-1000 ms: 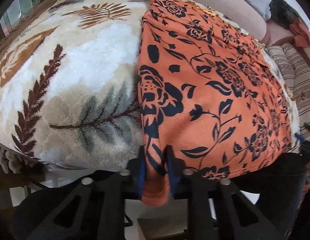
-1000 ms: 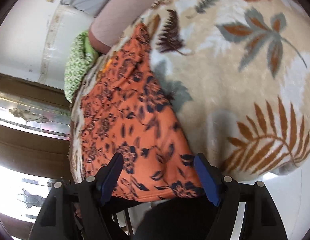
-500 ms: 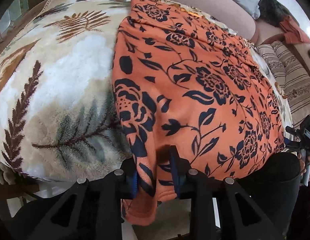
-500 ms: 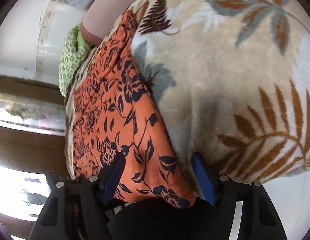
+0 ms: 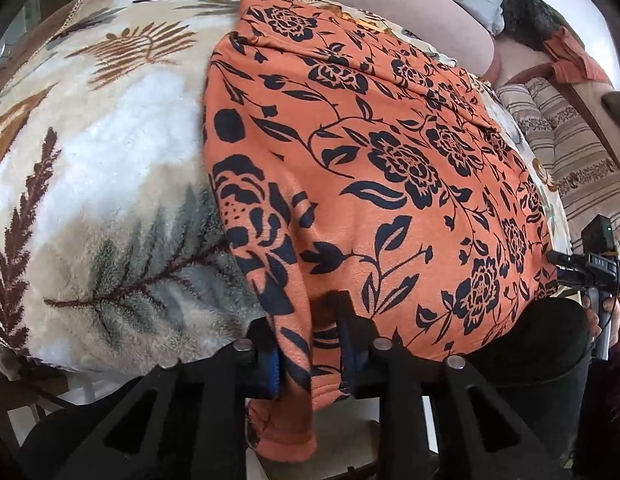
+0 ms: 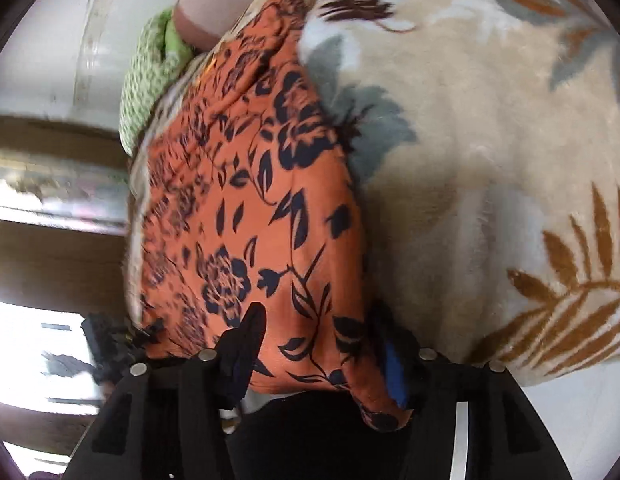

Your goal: Fold small clothes

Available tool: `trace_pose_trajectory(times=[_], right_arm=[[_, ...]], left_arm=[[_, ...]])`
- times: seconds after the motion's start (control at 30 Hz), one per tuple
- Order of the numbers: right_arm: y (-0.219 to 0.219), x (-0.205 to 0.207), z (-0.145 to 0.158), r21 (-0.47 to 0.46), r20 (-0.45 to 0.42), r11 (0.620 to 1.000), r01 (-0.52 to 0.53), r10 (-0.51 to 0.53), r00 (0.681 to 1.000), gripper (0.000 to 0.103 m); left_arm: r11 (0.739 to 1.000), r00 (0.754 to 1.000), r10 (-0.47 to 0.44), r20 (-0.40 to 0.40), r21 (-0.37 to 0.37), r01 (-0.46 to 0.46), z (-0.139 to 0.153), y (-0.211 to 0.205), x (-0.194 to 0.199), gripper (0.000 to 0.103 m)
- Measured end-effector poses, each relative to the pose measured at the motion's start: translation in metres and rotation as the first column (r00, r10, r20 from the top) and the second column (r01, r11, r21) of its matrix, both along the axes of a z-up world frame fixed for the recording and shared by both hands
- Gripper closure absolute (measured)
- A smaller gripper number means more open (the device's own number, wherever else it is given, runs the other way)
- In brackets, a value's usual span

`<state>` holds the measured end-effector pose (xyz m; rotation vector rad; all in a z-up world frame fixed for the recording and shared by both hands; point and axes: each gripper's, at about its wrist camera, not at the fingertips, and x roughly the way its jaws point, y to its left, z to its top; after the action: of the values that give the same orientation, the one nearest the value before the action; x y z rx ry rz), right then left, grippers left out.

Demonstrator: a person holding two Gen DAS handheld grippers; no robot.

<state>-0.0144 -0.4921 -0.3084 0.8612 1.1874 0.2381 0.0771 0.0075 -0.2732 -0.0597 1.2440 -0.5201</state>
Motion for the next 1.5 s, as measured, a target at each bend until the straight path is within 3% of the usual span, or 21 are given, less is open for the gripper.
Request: trace_pose_trajectory(times=[0.03, 0.07, 0.1, 0.2, 0.4, 0.6, 0.7, 0.87, 1.0, 1.1, 1.2, 1.27, 1.37, 1.47, 1.5], right_arm=[[0.002, 0.001, 0.003, -0.017, 0.003, 1.0, -0.011, 0.011, 1.0, 0.056], [0.005, 0.002, 0.004, -0.021, 0.003, 0.999, -0.024, 0.024, 1.0, 0.084], [0.008, 0.003, 0.007, -0.037, -0.003, 0.999, -0.036, 0.036, 0.999, 0.093], [0.016, 0.003, 0.022, -0.059, 0.03, 0.998, -0.037, 0.039, 0.999, 0.093], [0.011, 0.002, 0.075, 0.074, 0.229, 0.997, -0.018, 0.0, 0.973, 0.095], [-0.017, 0.025, 0.116, 0.219, 0.394, 0.974, 0.063, -0.147, 0.907, 0.095], [-0.031, 0.052, 0.118, 0.285, 0.423, 0.951, 0.122, -0.24, 0.874, 0.095], [-0.048, 0.124, 0.105, 0.379, 0.381, 0.895, 0.236, -0.383, 0.842, 0.095], [-0.078, 0.187, 0.076, 0.439, 0.302, 0.818, 0.371, -0.523, 0.797, 0.095], [-0.093, 0.235, 0.047, 0.466, 0.236, 0.762, 0.449, -0.597, 0.767, 0.095], [-0.098, 0.28, 0.007, 0.432, 0.141, 0.732, 0.526, -0.631, 0.763, 0.091], [-0.099, 0.296, -0.024, 0.435, 0.065, 0.713, 0.55, -0.634, 0.771, 0.089], [-0.109, 0.301, -0.046, 0.461, 0.001, 0.685, 0.565, -0.637, 0.771, 0.088], [-0.131, 0.281, -0.019, 0.448, 0.1, 0.674, 0.587, -0.69, 0.717, 0.085], [-0.141, 0.268, -0.005, 0.44, 0.159, 0.668, 0.6, -0.716, 0.68, 0.08]], left_arm=[[1.0, 1.0, 0.001, 0.003, 0.002, -0.001, 0.0, -0.002, 0.001, 0.092], [1.0, 1.0, 0.0, 0.006, 0.001, 0.0, 0.0, -0.003, 0.002, 0.093], [1.0, 1.0, 0.0, 0.005, -0.006, 0.001, 0.001, -0.002, 0.003, 0.095], [0.999, 1.0, 0.003, 0.003, -0.034, -0.003, 0.006, 0.003, 0.005, 0.096], [0.987, 1.0, 0.0, 0.027, -0.161, 0.005, 0.046, 0.012, 0.022, 0.096], [0.97, 0.993, -0.007, 0.117, -0.239, 0.035, 0.103, 0.009, 0.064, 0.096], [0.963, 0.992, 0.002, 0.124, -0.266, 0.031, 0.117, 0.004, 0.098, 0.096], [0.956, 0.995, 0.058, 0.081, -0.291, -0.032, 0.117, -0.008, 0.183, 0.096], [0.945, 0.989, 0.141, 0.041, -0.304, -0.122, 0.101, -0.018, 0.257, 0.096], [0.935, 0.978, 0.211, 0.007, -0.293, -0.199, 0.075, -0.029, 0.311, 0.096], [0.932, 0.965, 0.247, -0.09, -0.249, -0.262, 0.033, -0.039, 0.352, 0.093], [0.913, 0.946, 0.294, -0.134, -0.252, -0.32, 0.01, -0.039, 0.365, 0.093], [0.87, 0.935, 0.334, -0.119, -0.344, -0.354, 0.006, -0.03, 0.36, 0.093], [0.826, 0.925, 0.376, -0.052, -0.434, -0.36, 0.024, -0.02, 0.343, 0.089], [0.813, 0.919, 0.392, -0.029, -0.456, -0.362, 0.03, -0.017, 0.337, 0.083]])
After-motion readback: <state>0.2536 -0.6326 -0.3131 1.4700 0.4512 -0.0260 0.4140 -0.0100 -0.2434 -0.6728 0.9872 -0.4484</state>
